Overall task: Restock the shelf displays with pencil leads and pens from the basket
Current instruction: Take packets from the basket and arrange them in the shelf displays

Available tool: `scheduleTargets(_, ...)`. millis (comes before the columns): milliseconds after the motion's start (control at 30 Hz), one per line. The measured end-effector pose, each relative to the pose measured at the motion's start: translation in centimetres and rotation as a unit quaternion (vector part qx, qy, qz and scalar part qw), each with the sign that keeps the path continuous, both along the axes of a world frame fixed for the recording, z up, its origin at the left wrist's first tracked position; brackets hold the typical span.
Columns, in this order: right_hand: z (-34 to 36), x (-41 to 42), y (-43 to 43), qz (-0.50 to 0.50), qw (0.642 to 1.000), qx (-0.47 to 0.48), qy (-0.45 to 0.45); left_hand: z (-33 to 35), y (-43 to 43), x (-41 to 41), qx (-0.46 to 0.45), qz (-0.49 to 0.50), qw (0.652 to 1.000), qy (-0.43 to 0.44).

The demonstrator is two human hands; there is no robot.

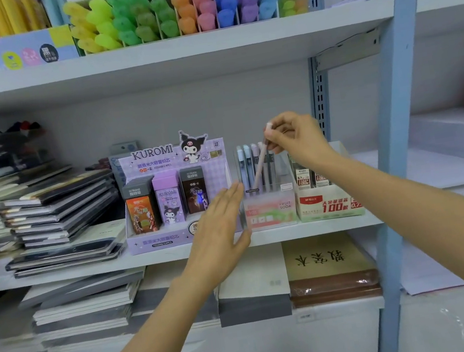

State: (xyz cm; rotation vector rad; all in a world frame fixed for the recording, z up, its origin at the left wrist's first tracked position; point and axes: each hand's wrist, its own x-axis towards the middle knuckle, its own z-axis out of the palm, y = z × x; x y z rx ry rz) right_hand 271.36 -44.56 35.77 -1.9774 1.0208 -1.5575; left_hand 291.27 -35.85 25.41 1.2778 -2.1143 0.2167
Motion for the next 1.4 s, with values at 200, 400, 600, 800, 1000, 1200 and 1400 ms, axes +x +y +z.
scheduleTargets(200,-0.9,1.1,-1.2,-0.003,0.999,0.008,0.046,-0.5,-0.8,0.1,-0.028,0.002,0.999,-0.032)
scheduleTargets(400,0.0,0.9,-1.5,0.022,0.997,0.013,0.078,-0.6,-1.0,0.1,-0.042,-0.007,0.999,-0.027)
scheduleTargets(600,-0.6,1.9,-1.9,0.025,0.996,0.008,0.079,-0.9,-0.9,-0.1,-0.039,0.019,0.998,-0.038)
scheduleTargets(800,-0.9,2.0,-2.5,0.006,0.994,-0.03,0.105,-1.4,-0.9,0.1,-0.032,0.054,0.997,-0.049)
scheduleTargets(1000,-1.6,2.5,-2.4,-0.068,0.978,-0.05,0.192,-1.6,-0.8,0.1,-0.038,0.042,0.997,-0.047)
scheduleTargets(1200,-4.6,2.6,4.6,0.012,0.981,-0.154,0.118,-4.9,1.8,0.7,-0.174,0.004,0.985,0.008)
scheduleTargets(1400,-19.4,4.9,9.5,0.188,0.954,-0.013,0.234,-19.7,5.7,1.9,-0.001,0.06,0.997,0.045)
